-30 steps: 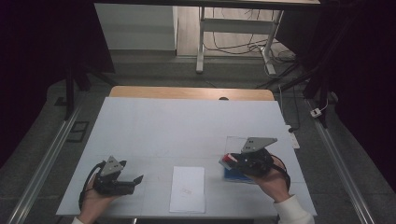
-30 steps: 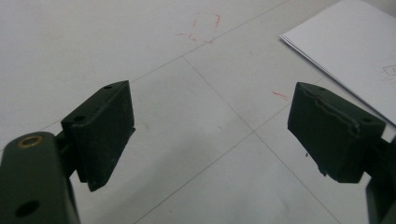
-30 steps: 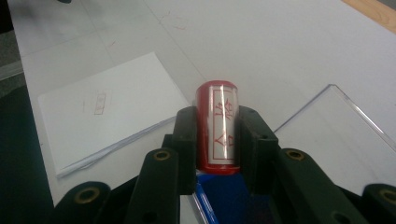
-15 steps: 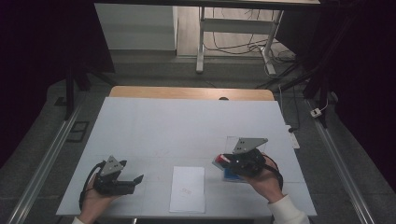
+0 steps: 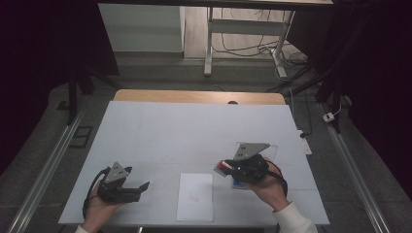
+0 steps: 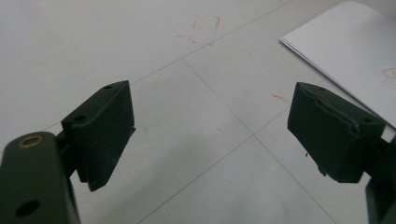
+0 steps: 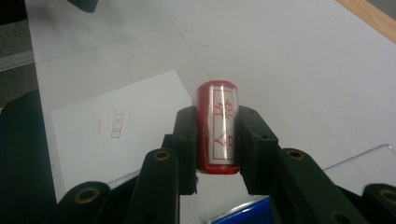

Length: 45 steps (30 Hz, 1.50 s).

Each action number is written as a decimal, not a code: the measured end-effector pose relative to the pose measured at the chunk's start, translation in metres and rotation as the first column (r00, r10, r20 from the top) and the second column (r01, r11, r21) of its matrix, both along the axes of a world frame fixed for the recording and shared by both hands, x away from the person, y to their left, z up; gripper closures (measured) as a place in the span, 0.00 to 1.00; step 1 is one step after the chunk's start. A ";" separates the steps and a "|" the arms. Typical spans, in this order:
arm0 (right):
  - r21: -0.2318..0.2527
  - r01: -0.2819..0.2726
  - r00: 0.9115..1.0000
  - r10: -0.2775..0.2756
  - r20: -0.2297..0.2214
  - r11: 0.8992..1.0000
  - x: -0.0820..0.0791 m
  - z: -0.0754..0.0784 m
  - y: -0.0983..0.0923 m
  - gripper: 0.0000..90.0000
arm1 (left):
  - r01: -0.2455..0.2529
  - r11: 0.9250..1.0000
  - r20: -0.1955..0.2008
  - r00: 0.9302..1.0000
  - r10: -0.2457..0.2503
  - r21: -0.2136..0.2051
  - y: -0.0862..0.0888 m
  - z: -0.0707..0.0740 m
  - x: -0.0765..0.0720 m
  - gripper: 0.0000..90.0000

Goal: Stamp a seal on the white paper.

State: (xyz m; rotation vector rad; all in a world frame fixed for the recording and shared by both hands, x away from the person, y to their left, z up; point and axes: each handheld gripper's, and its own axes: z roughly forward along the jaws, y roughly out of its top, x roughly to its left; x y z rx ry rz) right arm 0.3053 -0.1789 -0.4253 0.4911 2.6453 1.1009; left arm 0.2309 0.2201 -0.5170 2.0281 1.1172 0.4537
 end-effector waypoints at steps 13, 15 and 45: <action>-0.012 -0.024 1.000 0.024 -0.005 1.000 -0.001 -0.001 0.013 0.77 | 0.001 1.000 -0.002 1.000 -0.001 0.003 -0.001 0.000 0.000 0.17; -0.010 -0.031 1.000 0.031 -0.003 0.999 0.000 -0.002 0.015 0.77 | 0.002 1.000 -0.002 1.000 -0.002 0.004 -0.001 0.000 0.000 0.17; -0.098 -0.126 0.992 0.123 -0.037 0.987 -0.006 -0.021 0.062 0.77 | 0.005 1.000 -0.002 1.000 -0.005 0.004 -0.001 0.000 0.000 0.17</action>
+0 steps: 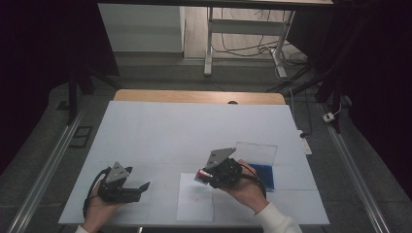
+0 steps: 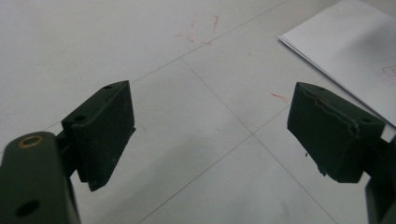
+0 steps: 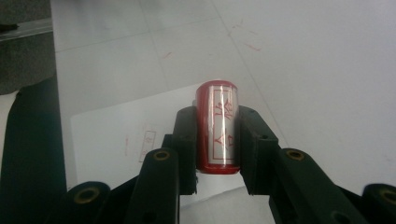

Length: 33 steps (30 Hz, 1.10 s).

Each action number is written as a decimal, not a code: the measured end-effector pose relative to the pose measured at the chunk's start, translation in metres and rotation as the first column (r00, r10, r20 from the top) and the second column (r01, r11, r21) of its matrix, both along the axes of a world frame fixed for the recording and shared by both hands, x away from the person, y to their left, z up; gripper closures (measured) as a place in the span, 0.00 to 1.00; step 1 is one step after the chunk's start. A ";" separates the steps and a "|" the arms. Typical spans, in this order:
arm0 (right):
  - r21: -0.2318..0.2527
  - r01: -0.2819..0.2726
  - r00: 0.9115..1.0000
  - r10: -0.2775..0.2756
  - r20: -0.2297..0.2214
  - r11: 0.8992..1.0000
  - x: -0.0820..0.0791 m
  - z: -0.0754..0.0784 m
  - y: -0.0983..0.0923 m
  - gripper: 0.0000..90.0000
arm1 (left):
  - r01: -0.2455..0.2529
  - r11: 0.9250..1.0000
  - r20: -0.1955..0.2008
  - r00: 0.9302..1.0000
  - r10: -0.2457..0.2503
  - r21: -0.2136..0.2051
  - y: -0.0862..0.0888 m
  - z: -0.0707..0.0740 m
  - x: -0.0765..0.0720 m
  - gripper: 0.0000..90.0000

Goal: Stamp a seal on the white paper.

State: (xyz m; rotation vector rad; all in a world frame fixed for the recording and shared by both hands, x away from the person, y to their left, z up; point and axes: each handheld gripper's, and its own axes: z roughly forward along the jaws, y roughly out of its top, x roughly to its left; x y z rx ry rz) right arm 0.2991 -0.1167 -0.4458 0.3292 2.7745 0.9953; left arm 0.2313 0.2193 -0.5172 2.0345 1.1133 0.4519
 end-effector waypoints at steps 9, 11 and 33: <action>-0.043 -0.053 0.998 0.052 -0.022 0.998 -0.009 -0.007 0.014 0.77 | 0.001 1.000 -0.002 1.000 -0.001 -0.003 0.000 0.000 0.000 0.17; -0.058 -0.067 0.998 0.065 -0.023 0.996 -0.011 -0.009 0.017 0.77 | 0.000 1.000 0.000 1.000 0.000 -0.002 0.001 0.000 -0.001 0.17; -0.146 -0.100 0.995 0.095 -0.042 0.984 -0.011 -0.026 0.030 0.77 | 0.000 1.000 0.000 1.000 0.000 0.004 0.002 0.000 0.000 0.17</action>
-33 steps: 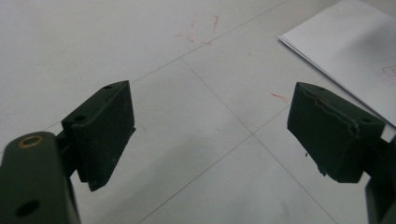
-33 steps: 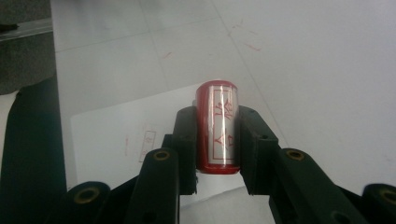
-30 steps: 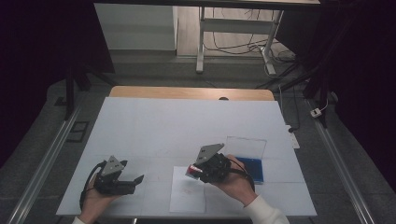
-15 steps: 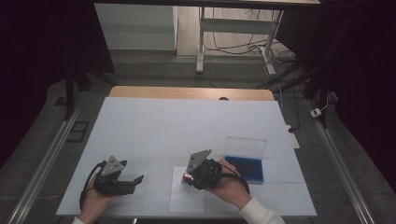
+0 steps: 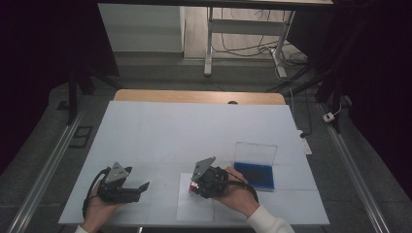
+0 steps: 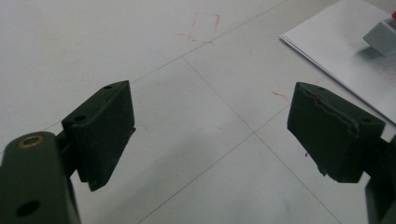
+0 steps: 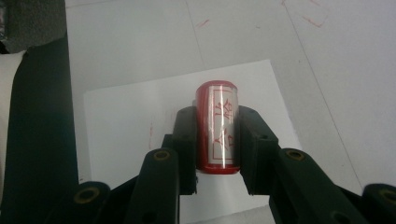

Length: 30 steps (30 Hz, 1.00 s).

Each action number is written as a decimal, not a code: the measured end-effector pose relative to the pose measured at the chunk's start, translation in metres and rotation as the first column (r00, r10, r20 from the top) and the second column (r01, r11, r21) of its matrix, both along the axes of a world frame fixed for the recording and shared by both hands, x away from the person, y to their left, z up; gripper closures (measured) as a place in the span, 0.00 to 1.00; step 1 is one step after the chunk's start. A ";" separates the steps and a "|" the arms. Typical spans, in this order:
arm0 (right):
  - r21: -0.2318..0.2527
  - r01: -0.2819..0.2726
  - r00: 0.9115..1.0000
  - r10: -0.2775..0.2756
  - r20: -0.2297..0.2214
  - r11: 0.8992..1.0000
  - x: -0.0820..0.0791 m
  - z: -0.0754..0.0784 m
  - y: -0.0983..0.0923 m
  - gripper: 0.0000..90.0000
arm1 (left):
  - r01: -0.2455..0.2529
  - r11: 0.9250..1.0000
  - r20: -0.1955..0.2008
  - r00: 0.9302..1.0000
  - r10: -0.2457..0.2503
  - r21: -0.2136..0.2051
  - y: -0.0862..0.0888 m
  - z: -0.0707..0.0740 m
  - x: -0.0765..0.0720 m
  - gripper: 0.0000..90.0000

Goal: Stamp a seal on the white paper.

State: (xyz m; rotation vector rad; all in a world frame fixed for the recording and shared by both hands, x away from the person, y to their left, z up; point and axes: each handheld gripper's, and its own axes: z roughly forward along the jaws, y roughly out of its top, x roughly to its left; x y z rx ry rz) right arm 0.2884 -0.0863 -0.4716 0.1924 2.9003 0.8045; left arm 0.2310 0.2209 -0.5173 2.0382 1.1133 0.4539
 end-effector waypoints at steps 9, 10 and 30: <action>-0.019 0.006 1.000 -0.006 -0.003 1.000 0.002 -0.006 0.002 0.77 | 0.001 1.000 0.000 1.000 -0.001 0.002 0.000 0.000 0.000 0.17; -0.028 0.004 1.000 -0.004 -0.003 1.000 0.002 -0.006 0.003 0.77 | 0.001 1.000 0.000 1.000 -0.001 0.002 0.000 0.000 0.000 0.17; -0.040 0.002 1.000 -0.002 0.003 0.999 0.002 -0.012 0.004 0.77 | 0.002 1.000 0.001 1.000 -0.002 0.003 0.000 0.000 0.000 0.17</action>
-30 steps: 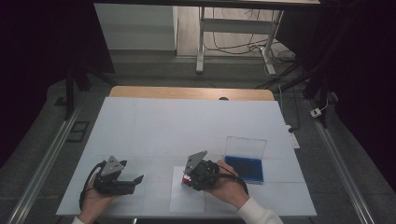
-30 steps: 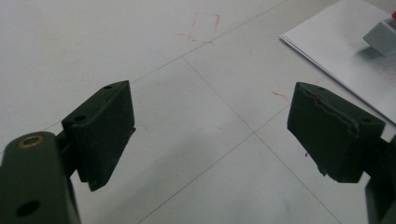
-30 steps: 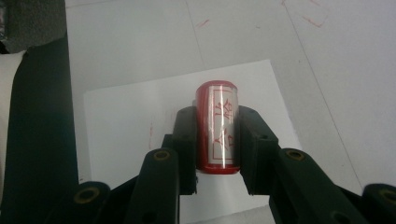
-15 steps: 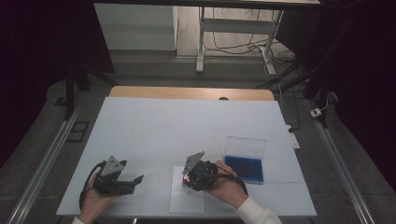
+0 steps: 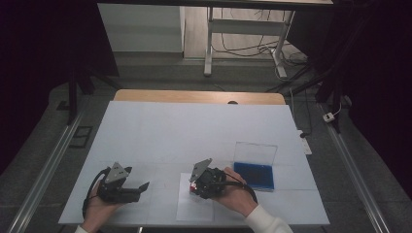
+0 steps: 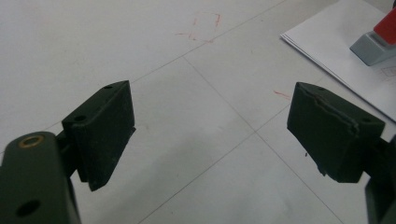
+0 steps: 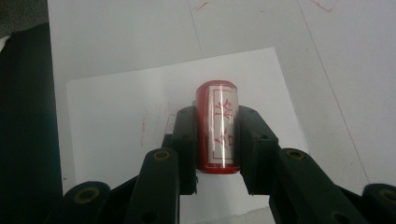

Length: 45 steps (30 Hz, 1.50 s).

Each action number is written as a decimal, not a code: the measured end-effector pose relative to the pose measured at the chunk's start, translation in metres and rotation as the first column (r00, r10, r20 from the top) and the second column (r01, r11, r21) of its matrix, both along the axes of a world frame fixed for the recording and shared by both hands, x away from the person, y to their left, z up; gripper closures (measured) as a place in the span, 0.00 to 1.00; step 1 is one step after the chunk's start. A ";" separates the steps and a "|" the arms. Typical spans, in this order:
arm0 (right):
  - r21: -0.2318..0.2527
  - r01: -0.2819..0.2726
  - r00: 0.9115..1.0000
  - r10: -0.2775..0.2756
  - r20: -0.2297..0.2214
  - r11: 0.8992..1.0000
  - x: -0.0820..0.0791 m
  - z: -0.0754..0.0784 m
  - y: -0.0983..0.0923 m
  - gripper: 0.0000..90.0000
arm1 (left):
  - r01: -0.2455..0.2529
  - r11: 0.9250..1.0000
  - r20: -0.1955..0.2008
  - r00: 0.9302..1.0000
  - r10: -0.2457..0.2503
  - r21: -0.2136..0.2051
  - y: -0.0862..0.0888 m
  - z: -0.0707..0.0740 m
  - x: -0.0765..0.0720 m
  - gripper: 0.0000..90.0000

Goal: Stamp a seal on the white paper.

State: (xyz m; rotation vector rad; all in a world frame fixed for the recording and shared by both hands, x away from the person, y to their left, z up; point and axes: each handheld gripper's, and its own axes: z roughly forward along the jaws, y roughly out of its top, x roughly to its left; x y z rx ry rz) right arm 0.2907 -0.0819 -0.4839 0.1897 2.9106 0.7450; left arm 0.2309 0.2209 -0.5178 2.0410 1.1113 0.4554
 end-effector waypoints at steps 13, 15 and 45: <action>-0.002 0.010 1.000 -0.010 -0.013 1.000 0.002 -0.001 0.000 0.78 | -0.002 1.000 0.000 1.000 0.002 0.005 0.000 0.000 0.000 0.17; -0.009 0.005 1.000 -0.005 -0.014 1.000 0.003 0.000 0.000 0.78 | -0.003 1.000 0.000 1.000 0.003 0.005 0.000 0.000 0.000 0.17; -0.063 0.017 1.000 -0.019 -0.023 0.998 0.003 -0.003 0.006 0.78 | -0.006 1.000 -0.005 1.000 0.006 0.001 0.000 0.000 -0.001 0.17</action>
